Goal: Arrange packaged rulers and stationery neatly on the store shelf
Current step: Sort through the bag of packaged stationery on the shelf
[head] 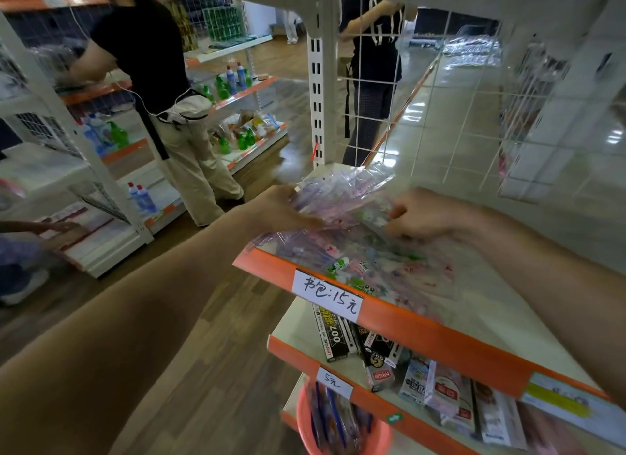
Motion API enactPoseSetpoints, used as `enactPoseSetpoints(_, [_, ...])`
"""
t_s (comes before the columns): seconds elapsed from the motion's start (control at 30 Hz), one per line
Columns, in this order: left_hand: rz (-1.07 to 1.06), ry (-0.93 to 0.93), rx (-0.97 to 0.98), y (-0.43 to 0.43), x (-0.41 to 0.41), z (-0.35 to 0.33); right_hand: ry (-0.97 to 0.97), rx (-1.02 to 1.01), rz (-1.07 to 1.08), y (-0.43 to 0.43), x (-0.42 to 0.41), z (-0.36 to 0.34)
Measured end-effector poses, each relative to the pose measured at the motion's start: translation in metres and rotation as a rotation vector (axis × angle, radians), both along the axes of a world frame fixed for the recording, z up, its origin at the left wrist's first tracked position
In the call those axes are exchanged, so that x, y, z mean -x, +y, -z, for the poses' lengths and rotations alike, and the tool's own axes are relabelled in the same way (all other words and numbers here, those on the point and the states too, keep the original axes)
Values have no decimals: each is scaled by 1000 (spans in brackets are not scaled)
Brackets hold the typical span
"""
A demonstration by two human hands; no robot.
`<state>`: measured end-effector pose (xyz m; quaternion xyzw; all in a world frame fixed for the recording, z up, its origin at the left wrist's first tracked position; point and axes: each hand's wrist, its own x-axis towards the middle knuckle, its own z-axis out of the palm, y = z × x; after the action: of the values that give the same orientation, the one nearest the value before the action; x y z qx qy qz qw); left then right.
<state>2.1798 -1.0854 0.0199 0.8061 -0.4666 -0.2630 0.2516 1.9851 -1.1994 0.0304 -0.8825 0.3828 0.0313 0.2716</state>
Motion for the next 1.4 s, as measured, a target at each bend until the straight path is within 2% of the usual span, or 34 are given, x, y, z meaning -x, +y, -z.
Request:
enactPoseSetpoints(0.2, [-36, -52, 36, -5, -4, 6, 0, -200, 100, -23, 60, -18])
enactPoseSetpoints(0.33, [-154, -30, 184, -8, -6, 8, -37, -272, 175, -40, 110, -44])
enactPoseSetpoints(0.4, [-240, 200, 292, -7, -2, 1, -155, -325, 250, -44, 121, -51])
enactPoseSetpoints(0.5, [-261, 785, 332, -11, 19, -14, -391, -392, 268, -31, 101, -49])
enactPoseSetpoints(0.57, [-215, 1094, 329, -19, 44, -23, -451, -443, 218, -12, 74, -39])
enactPoseSetpoints(0.63, [-187, 1304, 329, -31, 71, -24, -433, -473, 182, 6, 50, -27])
enactPoseSetpoints(0.73, [-249, 1432, 357, -52, 105, -20, -429, -406, 223, 12, 52, -17])
enactPoseSetpoints(0.8, [-256, 1418, 346, -69, 128, -14, -458, -365, 245, 11, 72, -16])
enactPoseSetpoints(0.87, [-212, 1320, 276, -84, 162, -13, -463, -363, 251, 12, 99, -14])
enactPoseSetpoints(0.97, [-73, 1118, 152, -99, 219, -16, -493, -430, 321, 14, 144, -10])
enactPoseSetpoints(1.07, [112, 1074, -22, -108, 273, -21, -500, -349, 433, 19, 194, -10])
enactPoseSetpoints(1.13, [262, 981, -151, -107, 302, -23, -498, -335, 546, 25, 221, -8])
enactPoseSetpoints(1.27, [464, 862, -263, -101, 346, -26, -390, -267, 696, 32, 270, -6])
enactPoseSetpoints(1.4, [419, 813, -239, -102, 356, -31, -217, -190, 863, 26, 318, -7])
